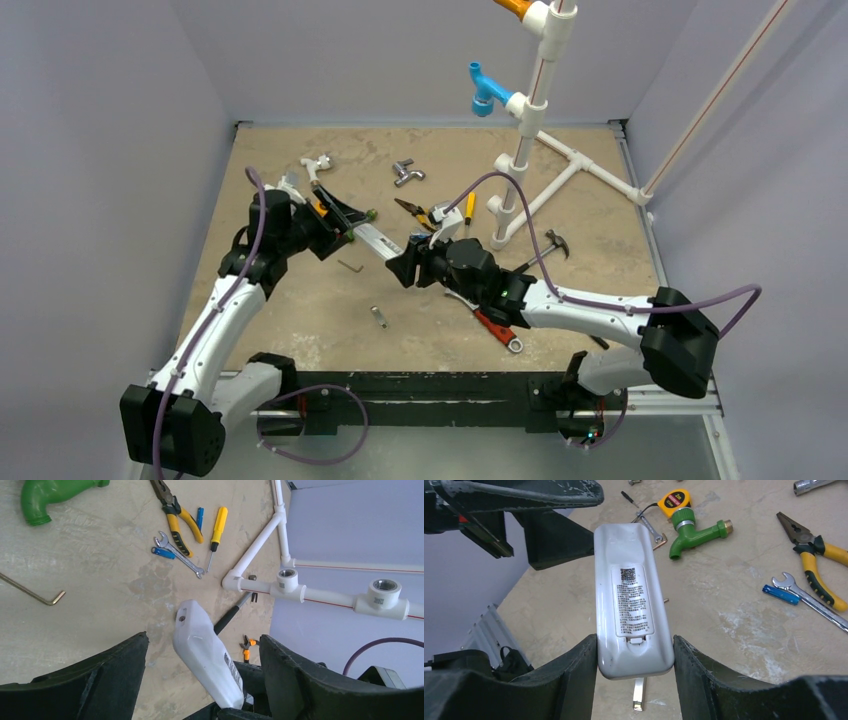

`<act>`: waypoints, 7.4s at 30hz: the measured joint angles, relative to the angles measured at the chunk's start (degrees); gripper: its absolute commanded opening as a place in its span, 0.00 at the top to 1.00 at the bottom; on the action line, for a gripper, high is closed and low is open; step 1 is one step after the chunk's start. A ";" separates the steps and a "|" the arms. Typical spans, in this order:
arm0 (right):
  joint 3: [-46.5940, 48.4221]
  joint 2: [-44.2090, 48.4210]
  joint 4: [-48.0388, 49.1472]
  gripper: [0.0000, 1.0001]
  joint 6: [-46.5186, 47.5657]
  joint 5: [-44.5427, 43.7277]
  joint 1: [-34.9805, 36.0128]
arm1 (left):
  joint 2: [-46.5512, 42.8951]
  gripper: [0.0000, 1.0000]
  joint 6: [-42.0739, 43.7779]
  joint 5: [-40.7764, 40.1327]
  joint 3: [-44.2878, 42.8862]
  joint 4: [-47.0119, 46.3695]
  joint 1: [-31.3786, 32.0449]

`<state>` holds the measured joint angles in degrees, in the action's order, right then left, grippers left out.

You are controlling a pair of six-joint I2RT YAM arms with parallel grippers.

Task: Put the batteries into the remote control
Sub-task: Adjust the remote control, then remove the battery cover from the remote control.

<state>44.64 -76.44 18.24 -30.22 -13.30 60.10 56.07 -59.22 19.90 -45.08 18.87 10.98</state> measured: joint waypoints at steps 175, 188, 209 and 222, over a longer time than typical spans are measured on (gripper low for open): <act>-12.09 18.78 -6.51 0.59 73.20 32.15 -0.90 | 11.56 1.00 13.44 27.26 5.29 -30.40 15.02; -13.16 21.70 -6.58 0.59 74.64 31.45 -0.90 | 11.54 1.00 13.60 27.85 5.29 -30.01 15.04; -13.16 19.50 -4.22 0.59 75.84 30.75 -0.90 | 11.54 1.00 13.86 27.80 5.29 -30.03 15.02; -13.16 20.09 -2.47 0.61 77.70 29.14 -0.85 | 11.54 1.00 11.74 27.45 5.81 -35.10 14.91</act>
<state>31.48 -56.36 15.77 47.48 15.84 59.24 67.61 -47.48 47.35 -39.27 -16.23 25.89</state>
